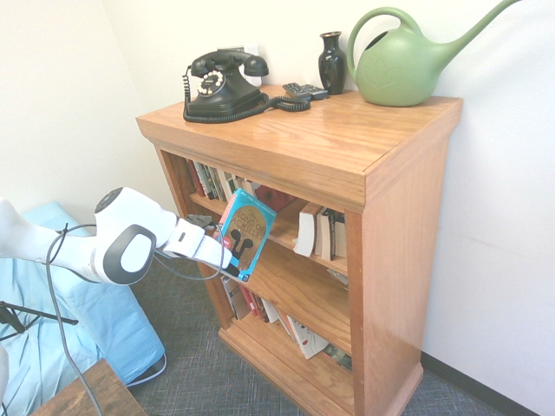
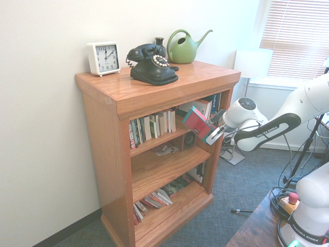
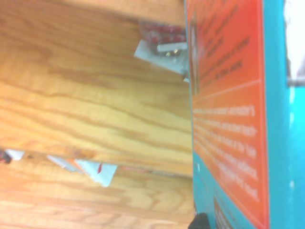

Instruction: Shelf the books

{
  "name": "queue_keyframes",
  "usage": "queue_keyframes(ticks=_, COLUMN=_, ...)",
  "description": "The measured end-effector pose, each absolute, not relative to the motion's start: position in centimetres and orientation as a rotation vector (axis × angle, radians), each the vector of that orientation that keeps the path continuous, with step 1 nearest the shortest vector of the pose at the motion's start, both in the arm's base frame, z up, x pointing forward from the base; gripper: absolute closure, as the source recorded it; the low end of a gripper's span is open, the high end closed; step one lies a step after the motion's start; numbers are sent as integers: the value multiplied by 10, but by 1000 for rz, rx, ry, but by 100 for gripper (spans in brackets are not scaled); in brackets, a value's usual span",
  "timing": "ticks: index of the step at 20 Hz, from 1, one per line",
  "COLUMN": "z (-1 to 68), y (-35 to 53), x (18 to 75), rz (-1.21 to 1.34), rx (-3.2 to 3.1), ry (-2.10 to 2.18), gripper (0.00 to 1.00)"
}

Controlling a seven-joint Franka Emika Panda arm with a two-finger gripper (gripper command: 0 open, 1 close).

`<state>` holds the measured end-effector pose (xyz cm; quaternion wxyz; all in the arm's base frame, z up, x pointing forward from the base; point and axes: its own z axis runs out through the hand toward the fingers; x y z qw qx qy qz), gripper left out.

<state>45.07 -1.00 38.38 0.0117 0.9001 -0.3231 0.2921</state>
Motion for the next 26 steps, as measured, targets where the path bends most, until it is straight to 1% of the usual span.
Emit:
queue_keyframes(ticks=11, z=376, y=-2, x=496, rz=921, rx=2802, ry=-1009, gripper=100)
queue_keyframes(ticks=26, z=398, y=11, x=538, rz=936, rx=2808, ry=-1034, gripper=100)
